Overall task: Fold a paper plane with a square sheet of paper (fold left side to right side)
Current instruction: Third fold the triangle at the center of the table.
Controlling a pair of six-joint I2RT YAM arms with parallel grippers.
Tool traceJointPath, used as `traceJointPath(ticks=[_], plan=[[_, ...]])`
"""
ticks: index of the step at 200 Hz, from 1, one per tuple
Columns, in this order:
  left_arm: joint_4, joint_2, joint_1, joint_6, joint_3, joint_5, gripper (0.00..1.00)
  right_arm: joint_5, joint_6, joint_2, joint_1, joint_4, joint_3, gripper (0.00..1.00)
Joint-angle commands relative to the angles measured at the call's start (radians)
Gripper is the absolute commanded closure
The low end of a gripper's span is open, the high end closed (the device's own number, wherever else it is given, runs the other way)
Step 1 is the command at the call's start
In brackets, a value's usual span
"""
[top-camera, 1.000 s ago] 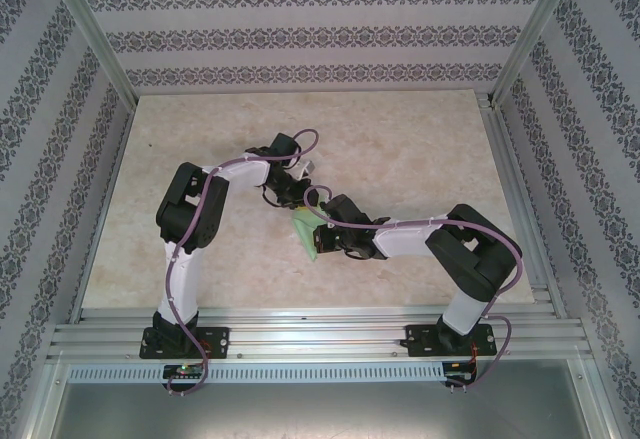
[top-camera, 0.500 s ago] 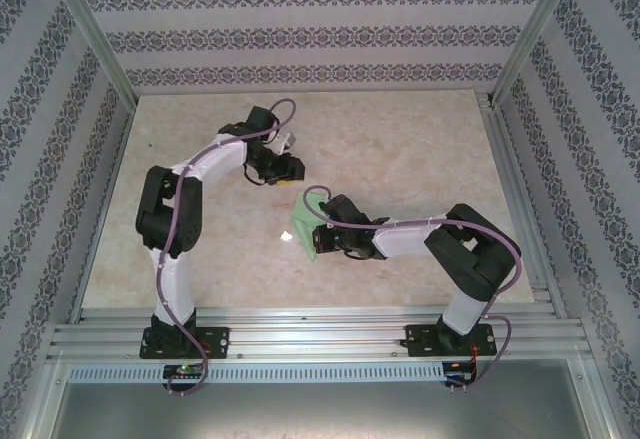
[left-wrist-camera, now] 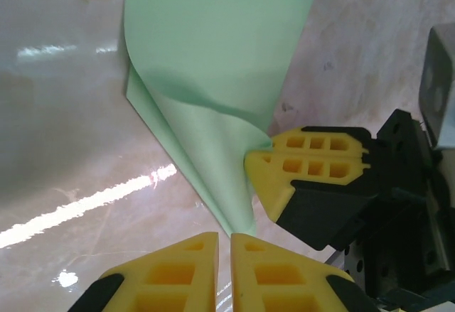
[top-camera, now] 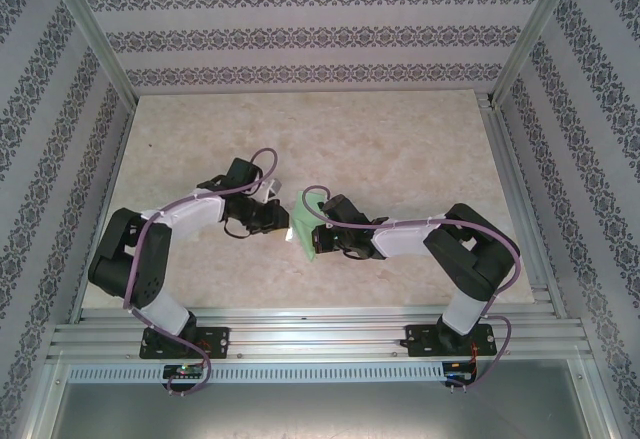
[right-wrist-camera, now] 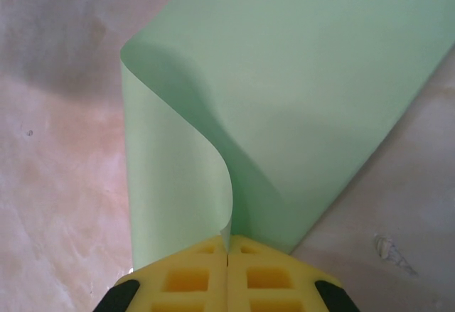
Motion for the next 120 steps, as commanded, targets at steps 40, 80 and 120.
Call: traceJointPath(ticks=[40,80,120], plan=[[0.208,0.058,-0.089,-0.109,0.008,-0.005,0.88,-0.003,-0.013,0.047,0.014,-0.092,-0.011,1.0],[0.211,0.121,-0.107,-0.11,0.018,-0.046,0.88,-0.001,-0.019,0.05,0.013,-0.103,0.0,1.0],[0.235,0.161,-0.108,-0.116,0.014,-0.047,0.88,-0.005,-0.023,0.058,0.014,-0.111,0.009,1.0]])
